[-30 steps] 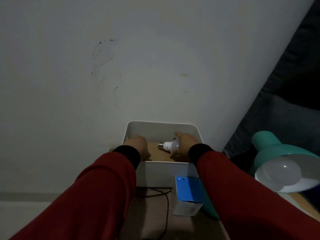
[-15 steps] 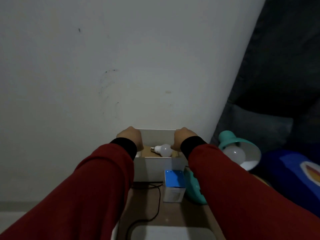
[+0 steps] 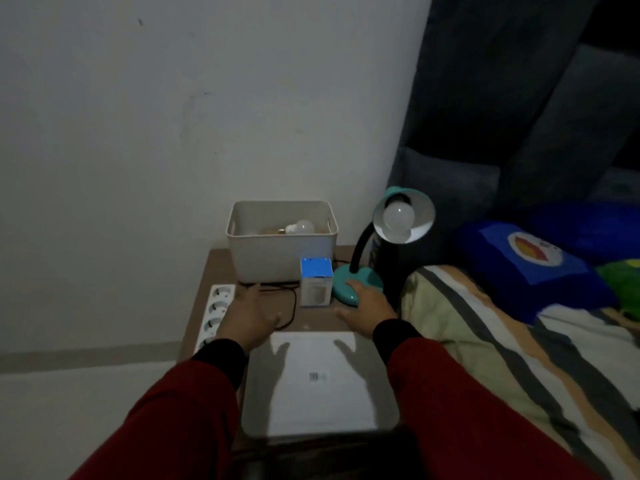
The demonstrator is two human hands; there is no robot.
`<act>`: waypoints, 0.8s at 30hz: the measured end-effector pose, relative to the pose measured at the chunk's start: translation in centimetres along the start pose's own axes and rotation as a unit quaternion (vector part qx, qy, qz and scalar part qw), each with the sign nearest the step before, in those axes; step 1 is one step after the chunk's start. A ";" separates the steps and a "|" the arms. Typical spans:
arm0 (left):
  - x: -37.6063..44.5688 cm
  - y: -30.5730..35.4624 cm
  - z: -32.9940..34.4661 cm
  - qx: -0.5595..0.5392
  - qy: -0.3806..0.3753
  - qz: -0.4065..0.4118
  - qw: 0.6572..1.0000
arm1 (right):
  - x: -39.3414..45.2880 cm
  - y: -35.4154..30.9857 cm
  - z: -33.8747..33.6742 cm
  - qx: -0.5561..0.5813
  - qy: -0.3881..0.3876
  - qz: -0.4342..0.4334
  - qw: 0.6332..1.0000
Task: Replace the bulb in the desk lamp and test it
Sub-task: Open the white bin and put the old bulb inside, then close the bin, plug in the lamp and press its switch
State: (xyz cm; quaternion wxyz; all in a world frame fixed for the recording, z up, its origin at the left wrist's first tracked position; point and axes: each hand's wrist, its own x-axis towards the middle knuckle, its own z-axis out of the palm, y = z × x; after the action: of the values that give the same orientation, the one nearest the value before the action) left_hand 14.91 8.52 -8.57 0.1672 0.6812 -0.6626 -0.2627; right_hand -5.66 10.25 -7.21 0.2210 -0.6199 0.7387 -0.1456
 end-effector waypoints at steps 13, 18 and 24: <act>-6.2 -5.6 8.6 0.065 -0.094 -0.051 0.992 | -4.6 8.6 8.8 -0.036 -0.151 0.124 0.980; -6.1 -5.8 8.1 0.077 -0.069 -0.036 0.994 | -5.8 6.8 7.3 -0.010 -0.126 0.119 0.985; -4.4 -4.7 5.3 0.077 0.009 0.006 0.997 | -4.9 4.4 4.9 -0.008 -0.041 0.086 0.995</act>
State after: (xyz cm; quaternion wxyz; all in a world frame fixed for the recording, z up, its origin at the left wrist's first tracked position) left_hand 15.76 13.79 -15.02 0.1216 0.6903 -0.6836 -0.2034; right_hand -6.31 16.19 -12.83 0.2580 -0.5609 0.7810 -0.0944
